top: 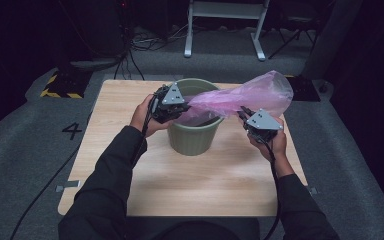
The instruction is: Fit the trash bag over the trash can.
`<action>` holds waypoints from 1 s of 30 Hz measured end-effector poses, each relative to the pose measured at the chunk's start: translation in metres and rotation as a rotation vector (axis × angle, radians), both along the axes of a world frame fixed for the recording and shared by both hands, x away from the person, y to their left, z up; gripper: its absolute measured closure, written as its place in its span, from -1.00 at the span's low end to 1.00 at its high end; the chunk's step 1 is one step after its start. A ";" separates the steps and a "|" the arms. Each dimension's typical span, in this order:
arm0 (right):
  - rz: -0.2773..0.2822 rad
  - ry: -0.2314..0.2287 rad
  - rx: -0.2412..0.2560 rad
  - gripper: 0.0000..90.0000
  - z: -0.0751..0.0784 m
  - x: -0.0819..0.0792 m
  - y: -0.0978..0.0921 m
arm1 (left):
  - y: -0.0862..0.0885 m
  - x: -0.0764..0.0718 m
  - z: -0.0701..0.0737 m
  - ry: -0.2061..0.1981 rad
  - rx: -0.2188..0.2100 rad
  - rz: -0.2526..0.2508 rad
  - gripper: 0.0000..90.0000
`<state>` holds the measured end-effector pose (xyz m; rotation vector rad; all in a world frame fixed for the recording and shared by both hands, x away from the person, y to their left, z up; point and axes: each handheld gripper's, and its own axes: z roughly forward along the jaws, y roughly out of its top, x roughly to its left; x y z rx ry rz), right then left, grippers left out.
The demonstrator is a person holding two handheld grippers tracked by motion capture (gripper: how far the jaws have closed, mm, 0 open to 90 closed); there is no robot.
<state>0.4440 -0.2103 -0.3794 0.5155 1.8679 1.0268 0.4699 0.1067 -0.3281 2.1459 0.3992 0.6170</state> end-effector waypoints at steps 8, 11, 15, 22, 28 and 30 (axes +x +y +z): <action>0.032 -0.038 0.019 1.00 0.015 -0.008 -0.001 | 0.002 0.000 -0.001 -0.006 -0.026 0.030 0.63; 0.040 -0.055 0.018 1.00 0.023 -0.010 -0.002 | -0.002 -0.003 0.002 -0.018 -0.027 0.097 0.15; 0.047 -0.076 0.003 1.00 0.034 -0.014 0.000 | -0.010 -0.010 0.009 -0.041 -0.082 0.086 -0.31; 0.048 -0.092 -0.016 1.00 0.047 -0.016 0.005 | -0.036 -0.013 0.024 -0.047 -0.078 0.054 -0.31; 0.050 -0.090 -0.021 1.00 0.048 -0.017 0.008 | -0.053 -0.008 0.020 -0.034 0.039 0.050 0.59; 0.051 -0.078 -0.010 1.00 0.047 -0.016 0.006 | -0.052 -0.007 0.017 -0.024 0.058 0.030 0.82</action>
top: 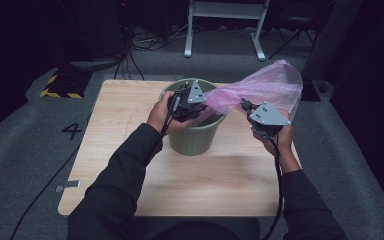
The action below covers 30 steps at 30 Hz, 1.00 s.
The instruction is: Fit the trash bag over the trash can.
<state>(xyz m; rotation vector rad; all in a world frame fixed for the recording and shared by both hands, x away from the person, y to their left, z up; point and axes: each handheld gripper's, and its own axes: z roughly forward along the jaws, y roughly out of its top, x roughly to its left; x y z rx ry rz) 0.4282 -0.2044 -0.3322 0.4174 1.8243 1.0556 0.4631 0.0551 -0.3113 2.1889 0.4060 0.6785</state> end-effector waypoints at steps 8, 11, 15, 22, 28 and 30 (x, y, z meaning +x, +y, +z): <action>0.017 0.040 -0.001 1.00 -0.003 0.000 -0.004 | 0.022 -0.007 -0.007 0.019 0.016 -0.003 0.93; 0.026 0.026 -0.010 1.00 -0.002 -0.002 0.004 | 0.029 -0.010 -0.006 0.019 -0.007 0.012 0.90; 0.052 0.014 -0.024 1.00 0.003 -0.004 0.014 | 0.031 -0.012 -0.004 0.027 -0.035 0.060 0.17; 0.074 -0.007 -0.058 1.00 0.007 -0.006 0.027 | 0.031 -0.023 0.008 0.040 -0.180 0.011 -0.50; 0.083 -0.010 -0.058 1.00 0.007 -0.007 0.028 | 0.005 -0.026 0.010 -0.041 -0.063 0.041 -0.23; 0.086 -0.010 -0.050 1.00 0.008 -0.009 0.026 | 0.000 -0.023 0.009 -0.060 -0.018 0.047 0.16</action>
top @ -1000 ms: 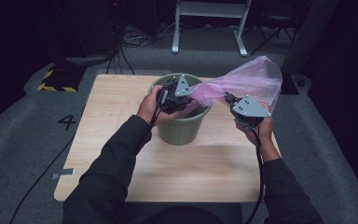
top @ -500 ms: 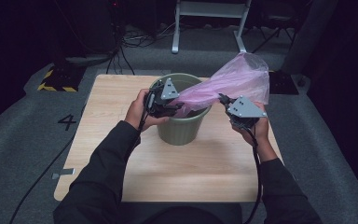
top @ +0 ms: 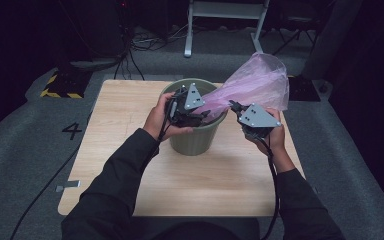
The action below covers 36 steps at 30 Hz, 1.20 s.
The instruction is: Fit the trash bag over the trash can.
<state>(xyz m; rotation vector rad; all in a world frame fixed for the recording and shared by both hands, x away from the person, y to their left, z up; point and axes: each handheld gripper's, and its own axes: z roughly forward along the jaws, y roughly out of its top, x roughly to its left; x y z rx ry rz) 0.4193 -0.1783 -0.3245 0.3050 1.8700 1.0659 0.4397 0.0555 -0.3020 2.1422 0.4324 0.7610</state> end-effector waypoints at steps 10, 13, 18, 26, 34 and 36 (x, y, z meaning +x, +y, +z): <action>0.031 -0.002 0.012 0.94 -0.001 -0.012 -0.006 | 0.008 0.007 -0.008 0.012 0.016 -0.034 1.00; 0.037 -0.005 0.010 0.72 -0.001 -0.014 -0.005 | 0.011 0.005 -0.008 -0.007 0.024 -0.033 1.00; 0.010 0.022 0.051 0.01 -0.001 -0.017 -0.007 | 0.023 0.004 -0.010 -0.009 -0.005 -0.024 1.00; -0.037 0.057 0.122 -0.34 0.002 -0.026 -0.034 | 0.043 0.006 -0.014 -0.008 -0.038 -0.005 1.00; -0.034 0.102 0.192 -0.43 0.007 -0.031 -0.064 | 0.058 0.005 -0.015 -0.021 -0.045 -0.006 1.00; -0.046 0.119 0.194 -0.47 0.006 -0.028 -0.068 | 0.061 0.005 -0.016 -0.017 -0.058 -0.005 1.00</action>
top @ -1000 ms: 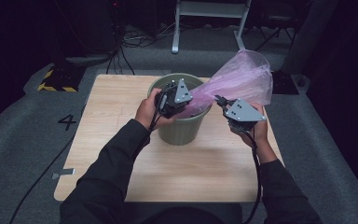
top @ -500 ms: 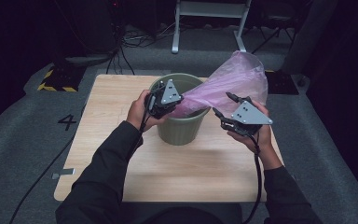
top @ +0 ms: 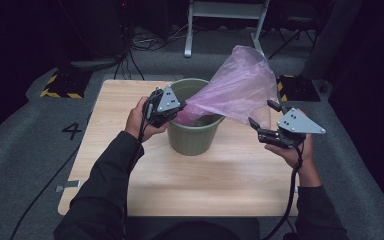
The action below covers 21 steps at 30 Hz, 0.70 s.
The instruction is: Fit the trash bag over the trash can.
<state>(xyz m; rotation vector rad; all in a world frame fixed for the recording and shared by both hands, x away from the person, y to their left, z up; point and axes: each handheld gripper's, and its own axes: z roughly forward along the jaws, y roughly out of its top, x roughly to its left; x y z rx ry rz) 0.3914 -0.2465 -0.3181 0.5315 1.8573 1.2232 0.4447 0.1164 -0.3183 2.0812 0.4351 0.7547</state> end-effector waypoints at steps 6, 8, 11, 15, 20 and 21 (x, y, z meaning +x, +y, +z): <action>-0.020 0.059 0.021 -0.47 -0.007 0.011 -0.005 | 0.007 0.000 -0.004 0.002 -0.012 -0.011 1.00; -0.016 0.071 0.041 -0.47 -0.008 0.014 -0.007 | 0.009 0.001 -0.005 0.003 -0.019 -0.009 1.00; 0.006 0.099 0.058 -0.35 -0.007 0.019 -0.011 | 0.010 0.001 -0.006 0.003 -0.024 -0.011 1.00; 0.085 0.120 0.055 0.31 -0.008 0.021 -0.008 | 0.011 0.002 -0.009 0.006 -0.041 0.002 0.98; 0.161 0.103 0.078 0.80 -0.006 0.016 -0.004 | 0.014 0.004 -0.010 0.011 -0.055 0.026 0.67; 0.176 0.100 0.090 0.87 -0.006 0.014 -0.004 | 0.015 0.005 -0.010 0.008 -0.065 0.061 0.67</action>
